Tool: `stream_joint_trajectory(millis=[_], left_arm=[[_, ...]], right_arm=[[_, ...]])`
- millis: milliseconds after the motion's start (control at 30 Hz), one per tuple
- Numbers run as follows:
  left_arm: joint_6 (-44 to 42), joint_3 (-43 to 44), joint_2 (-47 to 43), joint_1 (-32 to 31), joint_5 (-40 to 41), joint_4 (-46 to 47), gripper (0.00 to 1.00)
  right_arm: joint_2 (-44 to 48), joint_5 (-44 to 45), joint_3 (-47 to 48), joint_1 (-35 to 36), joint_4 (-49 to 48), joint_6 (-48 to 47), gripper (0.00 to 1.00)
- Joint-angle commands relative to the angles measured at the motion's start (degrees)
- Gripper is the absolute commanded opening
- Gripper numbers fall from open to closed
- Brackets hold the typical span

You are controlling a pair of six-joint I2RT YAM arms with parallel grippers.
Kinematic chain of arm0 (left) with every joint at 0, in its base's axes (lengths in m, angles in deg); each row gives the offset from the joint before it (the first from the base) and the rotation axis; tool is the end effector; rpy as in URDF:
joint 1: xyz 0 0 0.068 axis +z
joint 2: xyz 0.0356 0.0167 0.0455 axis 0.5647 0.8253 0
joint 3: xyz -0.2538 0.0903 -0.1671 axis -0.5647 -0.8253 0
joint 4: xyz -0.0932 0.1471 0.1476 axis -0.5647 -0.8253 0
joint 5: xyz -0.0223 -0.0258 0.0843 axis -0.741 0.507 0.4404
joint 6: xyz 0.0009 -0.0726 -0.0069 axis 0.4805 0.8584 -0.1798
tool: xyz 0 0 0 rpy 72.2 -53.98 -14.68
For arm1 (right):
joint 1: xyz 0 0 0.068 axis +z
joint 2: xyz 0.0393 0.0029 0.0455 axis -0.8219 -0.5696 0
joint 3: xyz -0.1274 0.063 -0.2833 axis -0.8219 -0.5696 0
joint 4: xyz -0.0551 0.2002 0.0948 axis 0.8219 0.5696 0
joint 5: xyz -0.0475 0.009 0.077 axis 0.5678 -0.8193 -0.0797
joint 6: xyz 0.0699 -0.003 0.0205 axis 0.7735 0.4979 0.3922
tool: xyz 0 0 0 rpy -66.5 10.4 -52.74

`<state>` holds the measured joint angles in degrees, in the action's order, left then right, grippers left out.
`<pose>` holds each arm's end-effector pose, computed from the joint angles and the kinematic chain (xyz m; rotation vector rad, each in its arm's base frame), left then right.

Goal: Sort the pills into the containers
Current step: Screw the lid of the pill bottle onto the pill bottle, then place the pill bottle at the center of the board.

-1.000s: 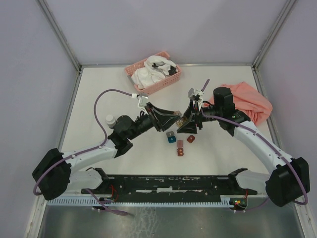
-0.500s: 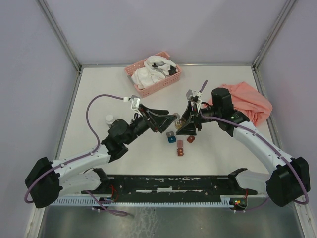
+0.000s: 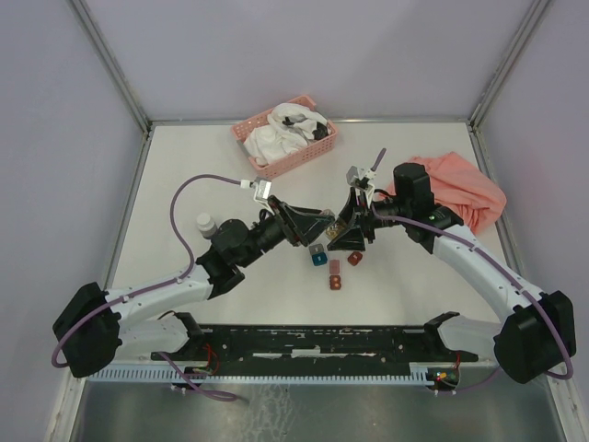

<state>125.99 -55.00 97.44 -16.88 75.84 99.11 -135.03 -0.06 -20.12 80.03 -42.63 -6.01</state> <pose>0.1420 -0.1814 0.3612 0.1385 1.5350 -1.3943 0.1696 0.1395 0.3536 -1.1328 1.6663 1.4528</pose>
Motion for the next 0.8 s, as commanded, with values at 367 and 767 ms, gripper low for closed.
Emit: stream_joint_trajectory(millis=[367, 767], left_arm=[[1.26, 3.97, 1.29, -0.68, -1.40, 0.22, 0.56], [1.56, 3.38, 1.09, -0.72, -1.65, -0.88, 0.16]], right_arm=[[-0.01, -0.87, 1.05, 0.15, -1.93, -0.25, 0.02], [-0.02, -0.26, 0.88, 0.19, -1.48, -0.86, 0.22]])
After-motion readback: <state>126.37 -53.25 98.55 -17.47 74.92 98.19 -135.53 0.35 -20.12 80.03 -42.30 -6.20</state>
